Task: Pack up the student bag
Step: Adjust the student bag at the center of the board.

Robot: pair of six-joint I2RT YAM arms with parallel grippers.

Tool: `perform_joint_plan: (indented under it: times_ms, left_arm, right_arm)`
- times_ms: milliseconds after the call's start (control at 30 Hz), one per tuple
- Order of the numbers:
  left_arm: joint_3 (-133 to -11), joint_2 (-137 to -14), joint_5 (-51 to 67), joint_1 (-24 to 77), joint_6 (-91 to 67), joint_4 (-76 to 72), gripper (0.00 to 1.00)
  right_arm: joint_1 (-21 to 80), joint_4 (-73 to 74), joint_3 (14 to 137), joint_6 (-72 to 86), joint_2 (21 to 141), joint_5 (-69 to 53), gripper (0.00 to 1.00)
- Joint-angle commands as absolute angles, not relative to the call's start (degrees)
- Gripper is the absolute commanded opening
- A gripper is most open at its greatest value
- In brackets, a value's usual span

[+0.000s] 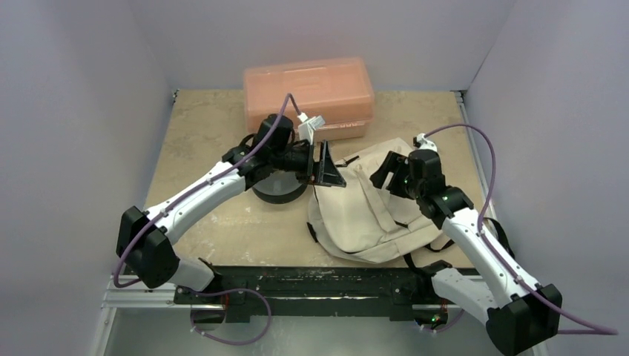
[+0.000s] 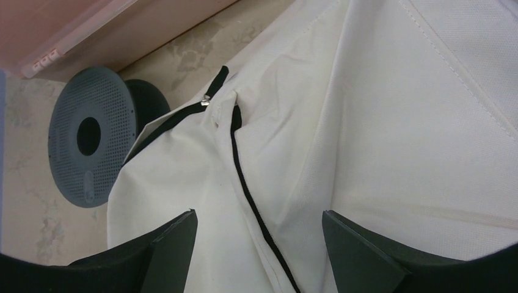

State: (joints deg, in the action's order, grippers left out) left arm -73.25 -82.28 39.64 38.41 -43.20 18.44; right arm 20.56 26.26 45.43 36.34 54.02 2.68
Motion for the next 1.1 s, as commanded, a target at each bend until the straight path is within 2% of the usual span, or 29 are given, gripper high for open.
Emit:
perform_joint_plan:
  times_ms: [0, 233, 433, 567, 733, 1067]
  left_arm:
    - [-66.5, -80.9, 37.8, 38.0, -40.6, 20.4, 0.74]
    - [-57.6, -86.2, 37.7, 38.3, -40.6, 16.9, 0.74]
    - [-56.5, -90.6, 37.9, 39.5, -39.4, 15.7, 0.74]
    - [-57.1, -88.1, 36.6, 39.5, -37.9, 17.2, 0.74]
    - [-57.1, -78.5, 29.6, 39.0, -36.4, 20.8, 0.74]
    - [-51.0, -46.8, -1.9, 38.6, -36.5, 29.3, 0.78]
  right_arm:
    - [20.4, 23.3, 44.6, 35.3, 54.7, 6.9, 0.80]
    - [18.2, 24.2, 40.6, 38.8, 53.8, 7.2, 0.83]
    - [18.3, 26.5, 46.5, 28.1, 52.6, 2.7, 0.87]
    - [20.6, 29.9, 50.5, 24.6, 54.0, 2.3, 0.91]
    - [30.7, 30.3, 53.6, 23.6, 55.9, 5.5, 0.98]
    - [50.9, 28.9, 57.1, 24.8, 65.2, 16.0, 0.99]
